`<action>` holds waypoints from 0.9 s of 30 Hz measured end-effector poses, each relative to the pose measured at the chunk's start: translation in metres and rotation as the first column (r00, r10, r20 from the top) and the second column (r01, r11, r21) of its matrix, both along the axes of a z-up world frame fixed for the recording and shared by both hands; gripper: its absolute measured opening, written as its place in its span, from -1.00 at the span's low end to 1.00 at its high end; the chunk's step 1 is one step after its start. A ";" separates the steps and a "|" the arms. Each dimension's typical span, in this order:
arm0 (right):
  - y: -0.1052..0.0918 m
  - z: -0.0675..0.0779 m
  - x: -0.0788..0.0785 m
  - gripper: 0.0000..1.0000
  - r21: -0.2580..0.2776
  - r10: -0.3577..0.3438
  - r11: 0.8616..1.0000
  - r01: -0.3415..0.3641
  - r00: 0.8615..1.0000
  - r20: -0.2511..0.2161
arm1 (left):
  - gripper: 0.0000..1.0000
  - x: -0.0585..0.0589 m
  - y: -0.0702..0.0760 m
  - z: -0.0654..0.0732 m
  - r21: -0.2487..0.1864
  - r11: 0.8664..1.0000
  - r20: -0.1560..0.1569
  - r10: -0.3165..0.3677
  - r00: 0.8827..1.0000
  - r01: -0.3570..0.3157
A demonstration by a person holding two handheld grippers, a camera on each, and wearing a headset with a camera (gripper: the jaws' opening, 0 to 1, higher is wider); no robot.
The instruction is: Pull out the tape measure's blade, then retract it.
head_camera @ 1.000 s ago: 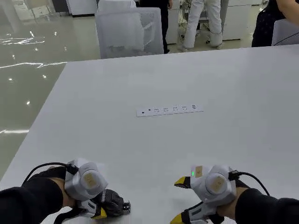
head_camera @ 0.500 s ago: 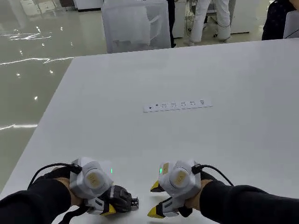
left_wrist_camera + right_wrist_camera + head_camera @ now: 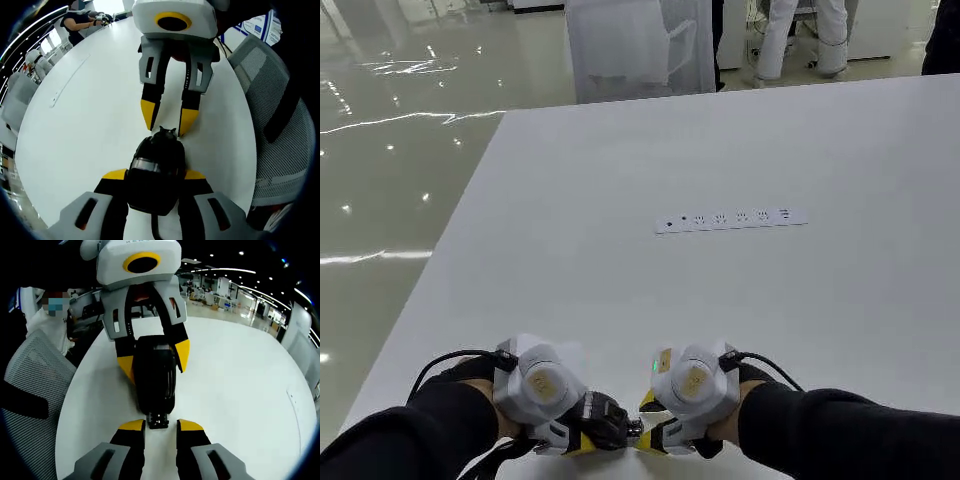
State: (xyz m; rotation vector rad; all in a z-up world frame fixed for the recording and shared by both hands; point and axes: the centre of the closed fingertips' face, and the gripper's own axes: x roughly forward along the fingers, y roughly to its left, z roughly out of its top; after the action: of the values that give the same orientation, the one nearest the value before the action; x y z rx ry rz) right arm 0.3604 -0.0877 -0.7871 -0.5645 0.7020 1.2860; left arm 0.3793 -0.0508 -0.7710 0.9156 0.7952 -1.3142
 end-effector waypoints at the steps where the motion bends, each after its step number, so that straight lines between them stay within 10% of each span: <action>1: 0.000 0.000 0.000 -0.61 0.001 0.006 1.000 -0.006 1.000 0.005 | -0.34 0.000 0.000 0.000 0.000 1.000 -0.002 -0.003 1.000 0.003; 6: 0.006 -0.001 -0.001 -0.73 0.023 -0.042 0.999 0.043 0.998 -0.043 | -0.33 -0.001 0.000 -0.001 0.004 1.000 -0.009 -0.009 1.000 0.009; 27: 0.000 -0.004 -0.001 -0.81 -0.037 0.019 0.999 -0.018 1.000 0.024 | -0.34 -0.001 0.002 -0.001 0.019 1.000 -0.016 -0.001 1.000 0.002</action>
State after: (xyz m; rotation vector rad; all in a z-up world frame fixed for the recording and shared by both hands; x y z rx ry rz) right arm 0.3591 -0.0878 -0.7915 -0.6174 0.7031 1.2839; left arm 0.3783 -0.0491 -0.7725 0.9216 0.8211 -1.3189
